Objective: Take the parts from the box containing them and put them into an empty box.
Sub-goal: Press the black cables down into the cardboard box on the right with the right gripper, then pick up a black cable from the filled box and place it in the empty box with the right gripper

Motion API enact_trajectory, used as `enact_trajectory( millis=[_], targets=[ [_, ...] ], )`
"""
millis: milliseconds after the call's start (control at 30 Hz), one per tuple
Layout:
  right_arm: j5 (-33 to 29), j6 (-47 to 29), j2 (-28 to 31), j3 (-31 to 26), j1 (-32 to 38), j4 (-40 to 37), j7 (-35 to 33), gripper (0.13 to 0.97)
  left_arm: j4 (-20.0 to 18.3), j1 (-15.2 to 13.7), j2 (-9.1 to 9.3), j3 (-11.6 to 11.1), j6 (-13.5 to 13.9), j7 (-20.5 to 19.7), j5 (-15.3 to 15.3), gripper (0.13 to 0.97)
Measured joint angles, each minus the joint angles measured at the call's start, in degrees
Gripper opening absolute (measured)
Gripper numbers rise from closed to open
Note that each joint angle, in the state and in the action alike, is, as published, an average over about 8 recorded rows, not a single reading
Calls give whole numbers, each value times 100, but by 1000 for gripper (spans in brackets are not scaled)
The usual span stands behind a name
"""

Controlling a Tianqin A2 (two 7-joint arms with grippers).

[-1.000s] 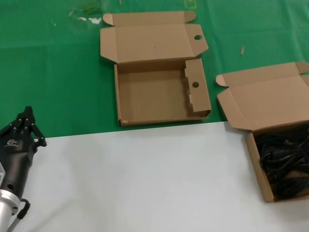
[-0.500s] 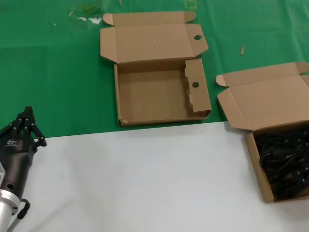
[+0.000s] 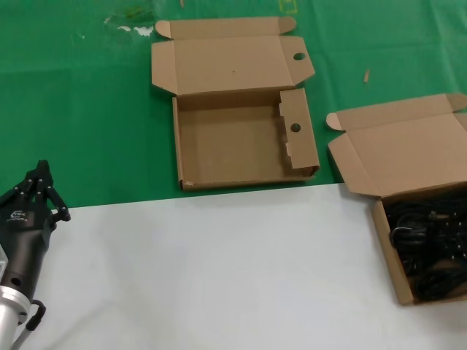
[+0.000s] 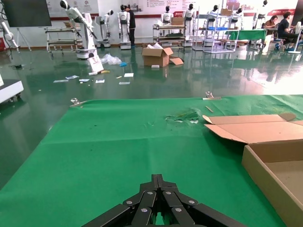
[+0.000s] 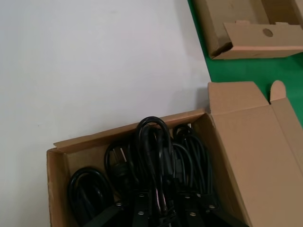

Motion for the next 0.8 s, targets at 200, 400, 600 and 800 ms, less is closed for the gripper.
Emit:
enact_trajectory(
  millis=[200, 400, 600, 800],
  targets=[
    [15, -33, 3, 30, 64, 37, 40, 215, 0, 0, 0, 0, 0, 0, 0, 140],
    [30, -108, 78, 100, 139, 242, 198, 178, 0, 0, 0, 0, 0, 0, 0, 140],
    [91, -239, 193, 209, 255, 615, 467, 170, 0, 0, 0, 0, 0, 0, 0, 140],
    [100, -343, 134, 282, 577, 1036, 790, 163, 0, 0, 0, 0, 0, 0, 0, 140]
  ],
)
